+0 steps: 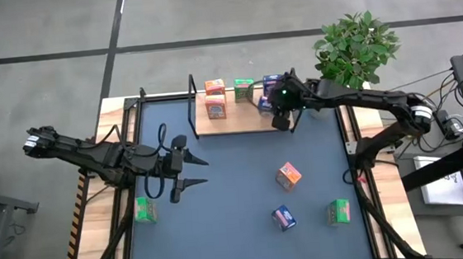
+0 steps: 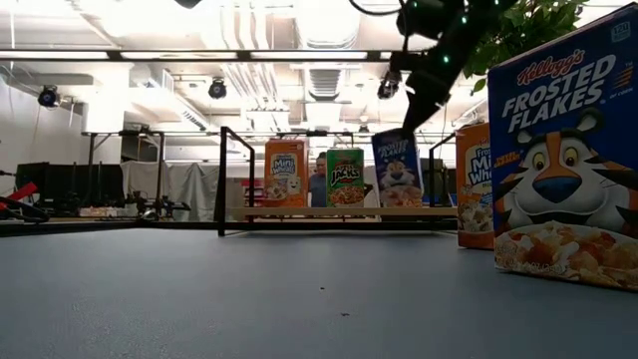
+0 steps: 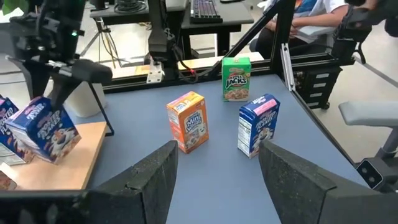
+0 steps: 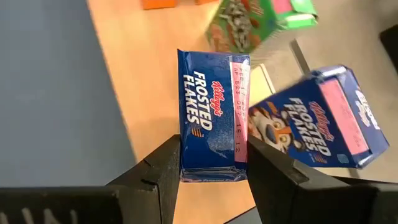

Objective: Stack cereal on shelf
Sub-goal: Put the left blue cereal box on the shelf

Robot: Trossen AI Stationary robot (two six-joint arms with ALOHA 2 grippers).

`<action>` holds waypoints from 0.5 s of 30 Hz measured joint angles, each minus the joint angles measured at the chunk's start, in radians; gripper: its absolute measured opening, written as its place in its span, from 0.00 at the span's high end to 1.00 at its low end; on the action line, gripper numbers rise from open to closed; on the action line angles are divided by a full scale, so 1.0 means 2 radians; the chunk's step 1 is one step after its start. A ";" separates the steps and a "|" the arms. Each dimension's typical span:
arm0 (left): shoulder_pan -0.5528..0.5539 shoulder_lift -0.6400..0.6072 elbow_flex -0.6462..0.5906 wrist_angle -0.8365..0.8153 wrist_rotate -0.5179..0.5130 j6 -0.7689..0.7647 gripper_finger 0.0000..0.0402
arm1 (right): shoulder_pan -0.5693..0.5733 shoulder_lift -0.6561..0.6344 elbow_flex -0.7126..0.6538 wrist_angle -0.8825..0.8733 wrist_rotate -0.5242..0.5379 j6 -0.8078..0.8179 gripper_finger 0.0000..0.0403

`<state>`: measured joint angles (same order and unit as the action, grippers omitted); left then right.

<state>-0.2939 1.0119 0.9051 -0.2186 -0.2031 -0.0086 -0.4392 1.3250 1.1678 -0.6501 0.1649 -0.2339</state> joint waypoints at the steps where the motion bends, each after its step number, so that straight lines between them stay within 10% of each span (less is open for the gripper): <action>1: 0.000 0.000 0.000 0.000 0.000 0.000 0.48 | -0.007 -0.002 -0.006 0.007 -0.006 0.000 0.63; 15: 0.001 0.000 0.000 0.001 -0.039 0.015 0.48 | -0.020 0.001 -0.037 0.044 -0.007 -0.012 0.62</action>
<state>-0.2928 1.0119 0.9051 -0.2165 -0.2821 0.0212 -0.4789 1.3270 1.0932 -0.5614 0.1505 -0.2573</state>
